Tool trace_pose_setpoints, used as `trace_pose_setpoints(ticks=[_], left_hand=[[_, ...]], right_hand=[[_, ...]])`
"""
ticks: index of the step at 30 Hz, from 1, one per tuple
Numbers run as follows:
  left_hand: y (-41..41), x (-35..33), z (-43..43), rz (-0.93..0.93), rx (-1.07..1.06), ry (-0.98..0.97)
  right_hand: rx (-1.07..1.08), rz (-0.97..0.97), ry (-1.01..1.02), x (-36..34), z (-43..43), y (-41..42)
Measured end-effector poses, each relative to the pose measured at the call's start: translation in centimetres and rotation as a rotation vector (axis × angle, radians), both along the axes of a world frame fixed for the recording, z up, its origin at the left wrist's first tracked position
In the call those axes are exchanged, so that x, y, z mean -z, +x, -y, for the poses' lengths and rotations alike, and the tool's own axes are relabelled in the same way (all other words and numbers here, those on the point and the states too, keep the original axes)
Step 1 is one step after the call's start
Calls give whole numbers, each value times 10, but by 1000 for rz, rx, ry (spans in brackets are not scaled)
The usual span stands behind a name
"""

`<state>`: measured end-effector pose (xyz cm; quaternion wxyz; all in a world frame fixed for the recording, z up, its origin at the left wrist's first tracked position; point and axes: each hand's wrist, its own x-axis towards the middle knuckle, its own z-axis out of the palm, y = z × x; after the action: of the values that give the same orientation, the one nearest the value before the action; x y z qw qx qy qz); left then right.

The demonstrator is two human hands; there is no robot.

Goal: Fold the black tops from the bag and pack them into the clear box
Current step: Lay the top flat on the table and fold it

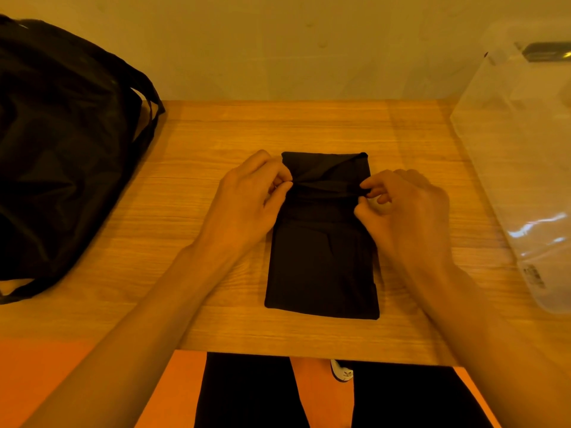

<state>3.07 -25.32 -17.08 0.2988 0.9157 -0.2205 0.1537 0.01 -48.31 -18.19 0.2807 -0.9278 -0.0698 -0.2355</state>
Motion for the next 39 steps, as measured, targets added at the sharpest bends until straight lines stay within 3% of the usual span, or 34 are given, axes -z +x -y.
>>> trace_pose_setpoints(ticks=[8, 12, 17, 26, 39], left_hand=[[-6, 3, -8, -8, 49, -49], [-2, 4, -6, -55, 111, 38], [7, 0, -6, 31, 172, 113], [-4, -4, -6, 49, 103, 46], [-23, -5, -12, -58, 149, 58]], right_hand=[[-41, 3, -74, 4, 6, 2], [-50, -11, -104, 6, 5, 4], [-93, 33, -145, 2, 4, 4], [-105, 89, -126, -6, 4, -2], [-160, -57, -115, -8, 8, -28]])
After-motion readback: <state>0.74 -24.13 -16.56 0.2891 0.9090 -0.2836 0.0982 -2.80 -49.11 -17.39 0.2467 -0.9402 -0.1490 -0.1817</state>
